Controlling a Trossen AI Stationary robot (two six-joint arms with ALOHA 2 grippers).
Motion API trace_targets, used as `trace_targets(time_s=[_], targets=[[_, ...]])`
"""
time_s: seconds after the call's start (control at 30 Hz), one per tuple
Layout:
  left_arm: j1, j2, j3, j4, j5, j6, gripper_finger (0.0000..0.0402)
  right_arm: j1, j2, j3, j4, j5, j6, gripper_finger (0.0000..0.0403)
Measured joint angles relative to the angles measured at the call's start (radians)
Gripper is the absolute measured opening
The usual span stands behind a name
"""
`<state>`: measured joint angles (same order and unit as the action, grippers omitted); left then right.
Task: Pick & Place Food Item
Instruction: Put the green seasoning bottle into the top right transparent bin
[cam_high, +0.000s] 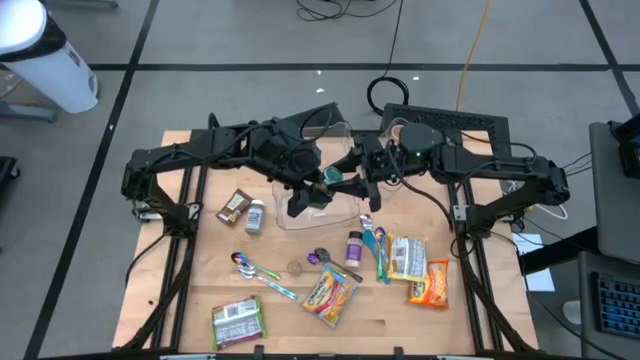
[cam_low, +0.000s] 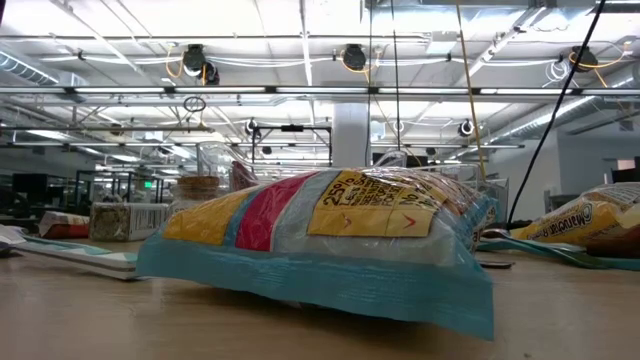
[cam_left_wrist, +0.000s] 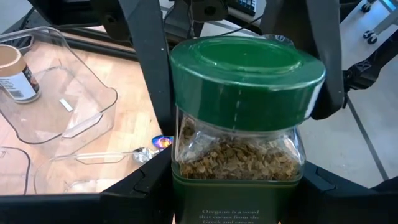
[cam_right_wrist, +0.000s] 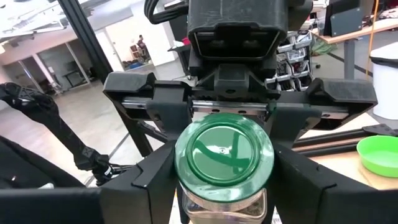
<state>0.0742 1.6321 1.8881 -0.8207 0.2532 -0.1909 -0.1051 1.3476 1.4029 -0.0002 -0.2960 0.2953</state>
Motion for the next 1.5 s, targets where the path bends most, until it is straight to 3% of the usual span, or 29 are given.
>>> trace_targets(time_s=[0.33,0.57,0.7,1.1,1.23,1.5], targets=[[0.0,-0.001,0.0,0.013,-0.003,-0.018,0.0208,0.0,0.0,0.0,0.025,-0.02,0.004,0.0197],[0.006,-0.005,0.0,0.019,0.004,-0.058,0.0354,0.0,0.0,0.0,0.035,-0.028,-0.002,0.0197],[0.026,-0.038,0.0,0.007,0.009,-0.087,0.0392,-0.008,-0.001,0.0,0.034,-0.024,0.0,0.0197],[0.081,-0.294,0.002,-0.113,0.006,-0.1,0.0364,-0.125,-0.087,0.0,0.004,-0.02,0.007,0.0197],[0.088,-0.385,0.001,-0.13,-0.05,-0.1,0.0354,-0.209,-0.134,0.0,-0.083,-0.007,0.005,0.0197],[0.087,-0.524,0.002,-0.138,-0.158,-0.093,0.0342,-0.333,-0.238,0.0,-0.348,0.214,-0.067,0.0197]])
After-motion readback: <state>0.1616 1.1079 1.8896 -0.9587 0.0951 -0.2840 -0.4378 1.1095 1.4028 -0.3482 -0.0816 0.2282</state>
